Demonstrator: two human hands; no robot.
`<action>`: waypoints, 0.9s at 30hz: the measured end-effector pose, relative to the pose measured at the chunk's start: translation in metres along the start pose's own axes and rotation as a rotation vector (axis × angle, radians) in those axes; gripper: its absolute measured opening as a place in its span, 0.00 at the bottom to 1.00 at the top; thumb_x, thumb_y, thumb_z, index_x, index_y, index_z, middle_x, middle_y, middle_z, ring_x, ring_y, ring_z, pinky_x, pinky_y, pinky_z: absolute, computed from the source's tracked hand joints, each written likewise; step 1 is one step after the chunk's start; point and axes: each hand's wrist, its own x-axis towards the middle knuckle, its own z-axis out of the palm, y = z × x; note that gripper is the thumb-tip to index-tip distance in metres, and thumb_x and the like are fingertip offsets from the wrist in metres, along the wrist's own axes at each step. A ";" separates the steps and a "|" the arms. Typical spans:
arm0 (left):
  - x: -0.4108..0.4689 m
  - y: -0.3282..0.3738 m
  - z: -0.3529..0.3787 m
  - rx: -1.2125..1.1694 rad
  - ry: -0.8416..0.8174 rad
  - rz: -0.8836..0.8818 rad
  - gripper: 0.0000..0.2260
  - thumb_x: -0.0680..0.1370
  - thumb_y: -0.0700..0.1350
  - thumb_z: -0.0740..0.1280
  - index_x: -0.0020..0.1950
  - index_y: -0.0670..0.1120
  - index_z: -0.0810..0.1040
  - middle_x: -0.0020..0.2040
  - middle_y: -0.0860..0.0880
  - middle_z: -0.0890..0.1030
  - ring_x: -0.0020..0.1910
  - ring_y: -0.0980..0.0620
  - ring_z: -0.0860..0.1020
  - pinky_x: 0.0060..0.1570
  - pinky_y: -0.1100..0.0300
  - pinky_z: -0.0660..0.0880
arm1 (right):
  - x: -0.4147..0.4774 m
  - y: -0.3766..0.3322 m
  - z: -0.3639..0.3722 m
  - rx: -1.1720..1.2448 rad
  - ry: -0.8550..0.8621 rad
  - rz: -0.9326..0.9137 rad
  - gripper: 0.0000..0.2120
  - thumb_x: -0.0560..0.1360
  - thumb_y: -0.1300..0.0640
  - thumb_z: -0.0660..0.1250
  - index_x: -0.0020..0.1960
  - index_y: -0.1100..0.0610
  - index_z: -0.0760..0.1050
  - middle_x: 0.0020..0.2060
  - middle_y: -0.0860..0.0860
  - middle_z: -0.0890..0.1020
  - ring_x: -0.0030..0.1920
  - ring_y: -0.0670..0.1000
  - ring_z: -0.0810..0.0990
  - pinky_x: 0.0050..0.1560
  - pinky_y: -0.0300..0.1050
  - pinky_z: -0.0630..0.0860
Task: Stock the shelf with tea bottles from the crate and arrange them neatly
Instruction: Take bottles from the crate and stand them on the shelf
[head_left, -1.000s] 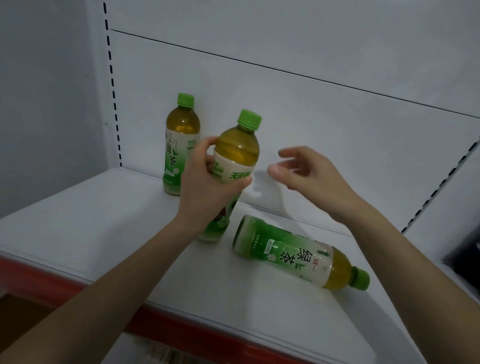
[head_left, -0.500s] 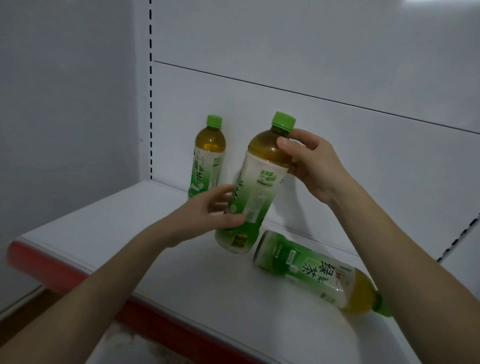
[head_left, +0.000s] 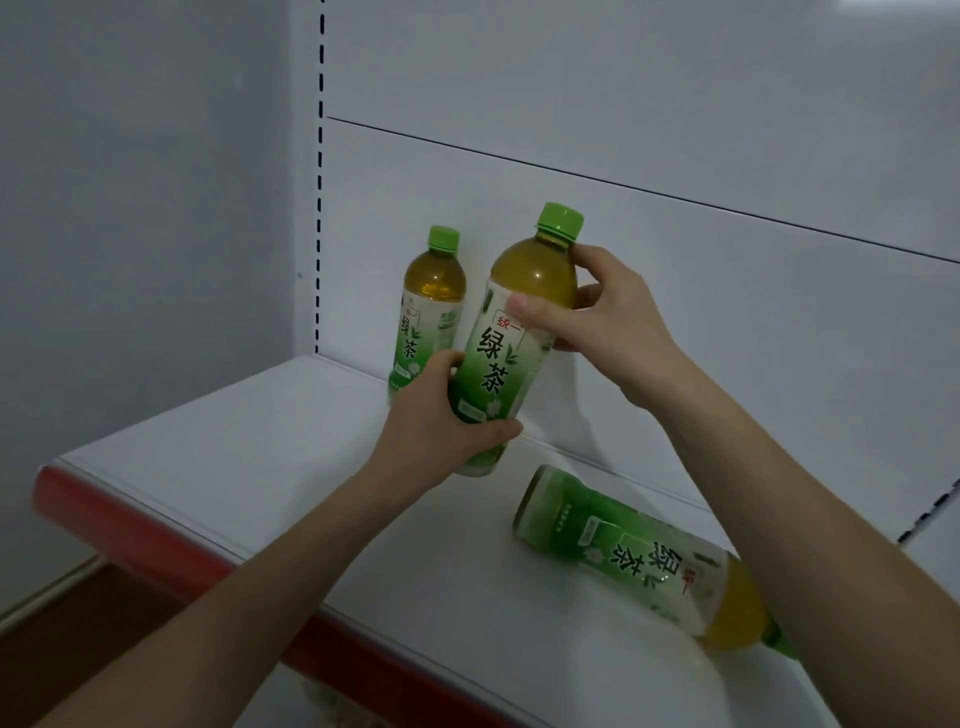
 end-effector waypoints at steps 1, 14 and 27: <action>0.002 -0.002 -0.002 0.025 -0.034 -0.012 0.29 0.67 0.47 0.75 0.64 0.48 0.66 0.54 0.55 0.74 0.52 0.56 0.73 0.46 0.70 0.71 | 0.003 0.003 0.002 0.007 0.013 0.013 0.32 0.66 0.50 0.74 0.66 0.53 0.66 0.56 0.51 0.77 0.51 0.51 0.79 0.49 0.50 0.81; 0.000 -0.074 -0.028 1.027 -0.542 -0.215 0.31 0.74 0.68 0.51 0.69 0.51 0.62 0.68 0.43 0.65 0.69 0.44 0.61 0.65 0.38 0.59 | 0.045 0.051 0.038 -0.022 -0.043 0.044 0.32 0.67 0.59 0.74 0.67 0.56 0.66 0.59 0.55 0.77 0.56 0.54 0.76 0.59 0.56 0.75; -0.002 -0.076 -0.027 1.019 -0.521 -0.200 0.30 0.74 0.68 0.51 0.70 0.52 0.61 0.70 0.43 0.62 0.71 0.44 0.57 0.67 0.39 0.56 | 0.054 0.062 0.052 -0.144 -0.001 -0.060 0.33 0.69 0.55 0.72 0.70 0.55 0.62 0.63 0.52 0.75 0.54 0.44 0.71 0.52 0.32 0.66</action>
